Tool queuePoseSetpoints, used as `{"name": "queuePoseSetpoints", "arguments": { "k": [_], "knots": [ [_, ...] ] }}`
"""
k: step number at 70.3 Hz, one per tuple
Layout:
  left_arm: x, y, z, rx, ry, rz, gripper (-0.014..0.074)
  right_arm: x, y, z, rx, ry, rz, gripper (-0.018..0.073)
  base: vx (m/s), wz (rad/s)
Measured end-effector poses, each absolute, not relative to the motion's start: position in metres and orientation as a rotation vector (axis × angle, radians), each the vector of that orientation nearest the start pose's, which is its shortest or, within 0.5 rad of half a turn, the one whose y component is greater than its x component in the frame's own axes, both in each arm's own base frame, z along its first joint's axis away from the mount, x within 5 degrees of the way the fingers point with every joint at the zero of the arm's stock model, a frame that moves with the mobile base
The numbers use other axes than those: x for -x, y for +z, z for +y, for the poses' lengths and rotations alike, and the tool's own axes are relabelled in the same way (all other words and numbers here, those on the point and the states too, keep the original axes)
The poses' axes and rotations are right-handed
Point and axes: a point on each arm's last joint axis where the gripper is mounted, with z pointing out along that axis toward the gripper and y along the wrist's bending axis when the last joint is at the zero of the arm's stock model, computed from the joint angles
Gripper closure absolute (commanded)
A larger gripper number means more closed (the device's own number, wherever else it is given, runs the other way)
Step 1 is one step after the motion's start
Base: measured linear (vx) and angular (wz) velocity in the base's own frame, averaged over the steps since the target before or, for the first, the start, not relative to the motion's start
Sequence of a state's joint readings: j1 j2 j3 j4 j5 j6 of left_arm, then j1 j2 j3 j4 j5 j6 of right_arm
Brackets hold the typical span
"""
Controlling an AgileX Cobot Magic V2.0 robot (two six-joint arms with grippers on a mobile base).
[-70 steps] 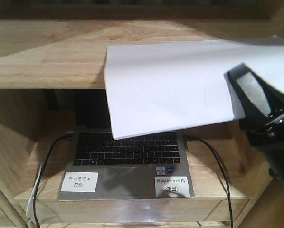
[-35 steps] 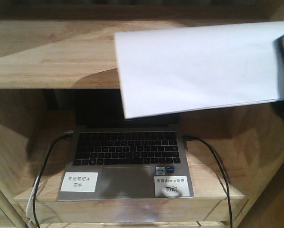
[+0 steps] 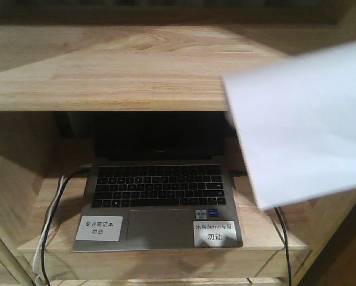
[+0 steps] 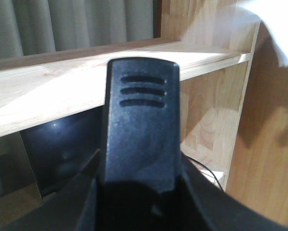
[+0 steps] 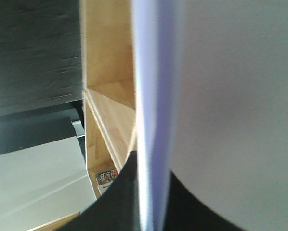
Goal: Grab stapler and paper to desk for stapling
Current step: 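Pull the paper off the shelf with the right gripper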
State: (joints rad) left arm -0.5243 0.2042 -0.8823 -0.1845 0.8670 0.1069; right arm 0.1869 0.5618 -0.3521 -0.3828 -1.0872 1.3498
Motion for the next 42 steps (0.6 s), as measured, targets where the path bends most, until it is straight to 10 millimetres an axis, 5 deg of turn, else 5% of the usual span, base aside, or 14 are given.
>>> {"name": "queuePoseSetpoints", "arguments": {
  "k": [25, 42],
  "knots": [
    [0.018, 0.399, -0.004, -0.531, -0.522, 1.604, 0.0603, -0.046, 0.331, 0.034, -0.093, 1.402, 0.762, 0.0566, 0.00, 0.00],
    [0.018, 0.399, -0.004, -0.531, -0.522, 1.604, 0.0603, -0.042, 0.329, 0.033, -0.100, 1.415, 0.759, 0.0566, 0.00, 0.00]
  ]
}}
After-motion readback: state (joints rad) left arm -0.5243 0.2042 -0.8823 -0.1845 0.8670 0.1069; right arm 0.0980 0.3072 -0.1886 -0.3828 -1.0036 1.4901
